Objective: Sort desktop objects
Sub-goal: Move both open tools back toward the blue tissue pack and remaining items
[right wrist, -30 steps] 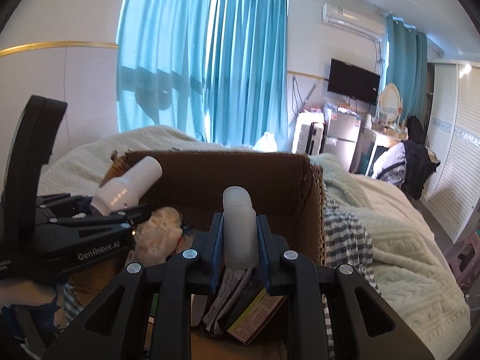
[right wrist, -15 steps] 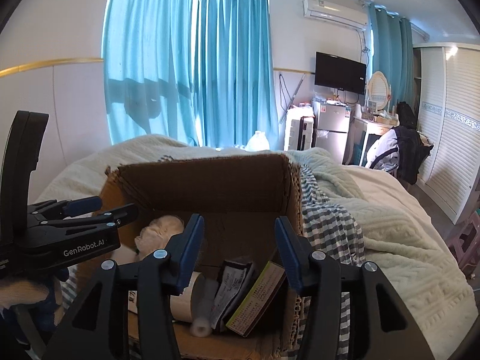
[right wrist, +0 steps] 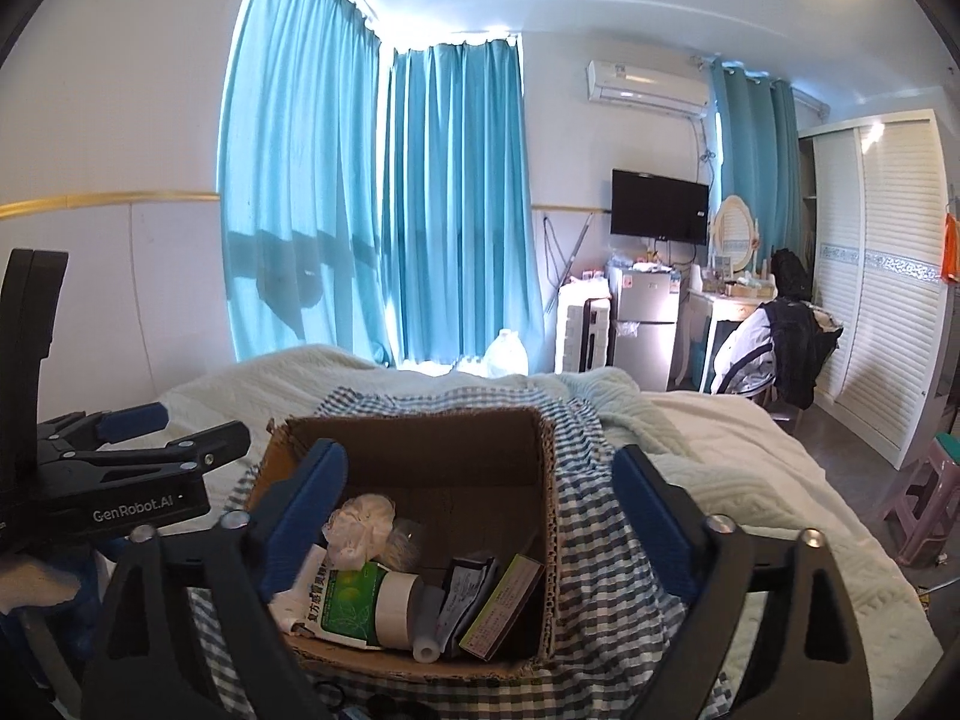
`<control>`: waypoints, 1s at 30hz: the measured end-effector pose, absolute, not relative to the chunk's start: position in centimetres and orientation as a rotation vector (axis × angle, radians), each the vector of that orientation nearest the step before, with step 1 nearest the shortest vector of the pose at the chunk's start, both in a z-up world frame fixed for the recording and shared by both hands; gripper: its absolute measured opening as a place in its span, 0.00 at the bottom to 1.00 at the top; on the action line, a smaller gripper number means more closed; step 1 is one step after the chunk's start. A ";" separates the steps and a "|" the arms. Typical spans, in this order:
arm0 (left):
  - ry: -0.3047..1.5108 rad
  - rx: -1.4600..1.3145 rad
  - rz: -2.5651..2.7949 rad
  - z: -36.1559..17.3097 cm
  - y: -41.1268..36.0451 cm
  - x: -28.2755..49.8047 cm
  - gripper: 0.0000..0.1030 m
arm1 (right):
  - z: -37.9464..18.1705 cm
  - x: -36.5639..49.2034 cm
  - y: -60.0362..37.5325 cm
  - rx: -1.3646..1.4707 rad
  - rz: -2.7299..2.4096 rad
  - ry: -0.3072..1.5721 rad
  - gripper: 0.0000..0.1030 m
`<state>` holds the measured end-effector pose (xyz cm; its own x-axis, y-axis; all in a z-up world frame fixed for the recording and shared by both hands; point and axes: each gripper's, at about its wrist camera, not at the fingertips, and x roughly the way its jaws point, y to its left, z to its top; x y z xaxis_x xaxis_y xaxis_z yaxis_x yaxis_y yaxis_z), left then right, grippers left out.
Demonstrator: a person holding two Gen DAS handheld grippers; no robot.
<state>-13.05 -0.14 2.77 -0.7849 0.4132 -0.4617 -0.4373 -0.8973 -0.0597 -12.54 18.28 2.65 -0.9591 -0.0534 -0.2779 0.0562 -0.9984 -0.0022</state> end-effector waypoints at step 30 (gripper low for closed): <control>0.146 -0.834 2.545 -6.5 -1.2 -4.3 0.89 | -5.4 -3.8 19.8 0.686 -2.905 0.113 0.83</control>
